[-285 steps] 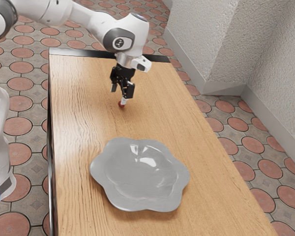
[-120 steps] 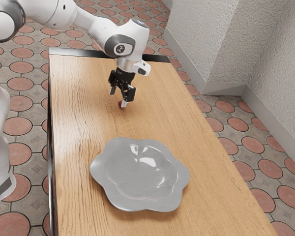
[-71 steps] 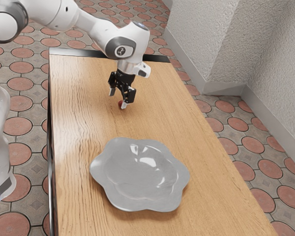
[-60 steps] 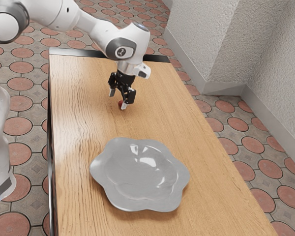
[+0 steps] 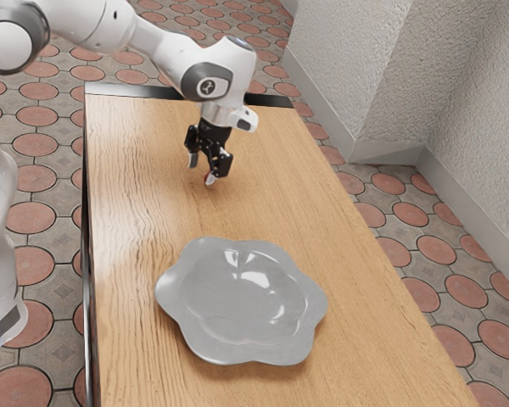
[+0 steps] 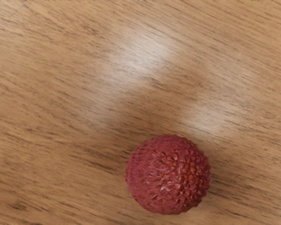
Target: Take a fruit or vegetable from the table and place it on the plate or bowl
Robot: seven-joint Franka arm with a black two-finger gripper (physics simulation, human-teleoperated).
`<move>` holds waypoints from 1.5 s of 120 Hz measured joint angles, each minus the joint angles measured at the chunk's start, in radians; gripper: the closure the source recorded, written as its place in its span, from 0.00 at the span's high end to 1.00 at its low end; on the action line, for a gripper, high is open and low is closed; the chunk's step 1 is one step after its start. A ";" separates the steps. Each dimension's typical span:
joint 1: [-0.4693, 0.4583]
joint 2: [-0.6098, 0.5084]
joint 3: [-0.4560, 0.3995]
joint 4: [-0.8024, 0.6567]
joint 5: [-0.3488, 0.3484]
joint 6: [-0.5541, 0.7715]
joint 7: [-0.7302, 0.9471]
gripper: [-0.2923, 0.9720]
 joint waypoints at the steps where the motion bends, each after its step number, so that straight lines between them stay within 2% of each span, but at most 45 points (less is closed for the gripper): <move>1: 0.000 0.000 0.001 0.000 0.000 0.000 0.000 0.63; 77: -0.020 0.036 0.008 0.008 -0.006 0.042 0.003 0.60; 93: -0.020 0.048 0.008 0.009 -0.012 0.046 0.004 0.55; 120: -0.035 0.053 0.007 0.010 -0.013 0.060 0.004 0.37; 154: -0.039 0.033 0.006 0.023 -0.010 0.063 0.002 0.35; 165: -0.086 0.027 -0.003 0.085 -0.010 0.042 0.003 0.35; 180: -0.251 0.026 -0.010 0.190 -0.013 -0.006 0.003 0.35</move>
